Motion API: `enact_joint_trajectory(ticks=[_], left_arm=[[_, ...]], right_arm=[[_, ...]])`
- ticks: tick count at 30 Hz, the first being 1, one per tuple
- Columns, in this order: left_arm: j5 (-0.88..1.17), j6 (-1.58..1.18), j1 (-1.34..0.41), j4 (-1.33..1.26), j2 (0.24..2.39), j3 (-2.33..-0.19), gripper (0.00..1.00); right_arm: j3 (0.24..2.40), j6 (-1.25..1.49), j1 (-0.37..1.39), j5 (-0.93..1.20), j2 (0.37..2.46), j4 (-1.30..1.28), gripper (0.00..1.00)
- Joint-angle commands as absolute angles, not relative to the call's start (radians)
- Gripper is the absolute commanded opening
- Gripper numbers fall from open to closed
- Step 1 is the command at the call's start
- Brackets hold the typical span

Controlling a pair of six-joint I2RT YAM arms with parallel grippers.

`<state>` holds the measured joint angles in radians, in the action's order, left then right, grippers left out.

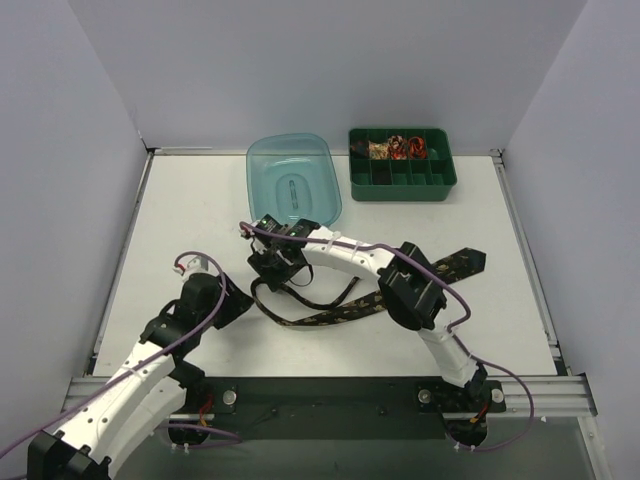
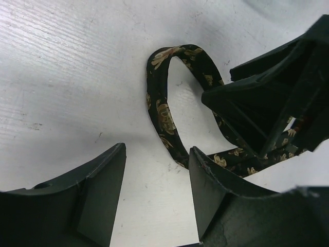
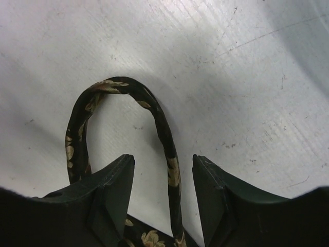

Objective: Roll the ties
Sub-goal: Flatten out the tie at the center of the board.

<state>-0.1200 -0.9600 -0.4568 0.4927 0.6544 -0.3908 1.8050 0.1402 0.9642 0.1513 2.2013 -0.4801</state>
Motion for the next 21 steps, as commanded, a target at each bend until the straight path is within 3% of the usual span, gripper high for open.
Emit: enact_joint_trajectory(ticks=[1,4,5,6,11,21], left_arm=[[-0.032,-0.95,-0.405,0.425,0.637,-0.382,0.62],[-0.018,-0.94,-0.377,0.437,0.621,-0.382,0.62],[-0.015,-0.94,-0.373,0.445,0.609,-0.383,0.62],[-0.015,-0.937,-0.364,0.449,0.601,-0.385,0.62],[-0.017,-0.93,-0.339,0.488,0.563,-0.406,0.62],[-0.043,-0.913,-0.316,0.551,0.511,-0.469,0.62]], right_arm=[[1.864,0.129,0.974,0.046,2.247,-0.503,0.48],[1.878,0.121,0.98,0.028,2.278,-0.502,0.4],[1.879,0.117,0.983,0.028,2.29,-0.502,0.28],[1.884,0.115,0.985,0.028,2.295,-0.505,0.21],[1.89,0.112,0.985,0.02,2.312,-0.502,0.01],[1.824,0.146,0.988,-0.248,2.224,-0.421,0.0]])
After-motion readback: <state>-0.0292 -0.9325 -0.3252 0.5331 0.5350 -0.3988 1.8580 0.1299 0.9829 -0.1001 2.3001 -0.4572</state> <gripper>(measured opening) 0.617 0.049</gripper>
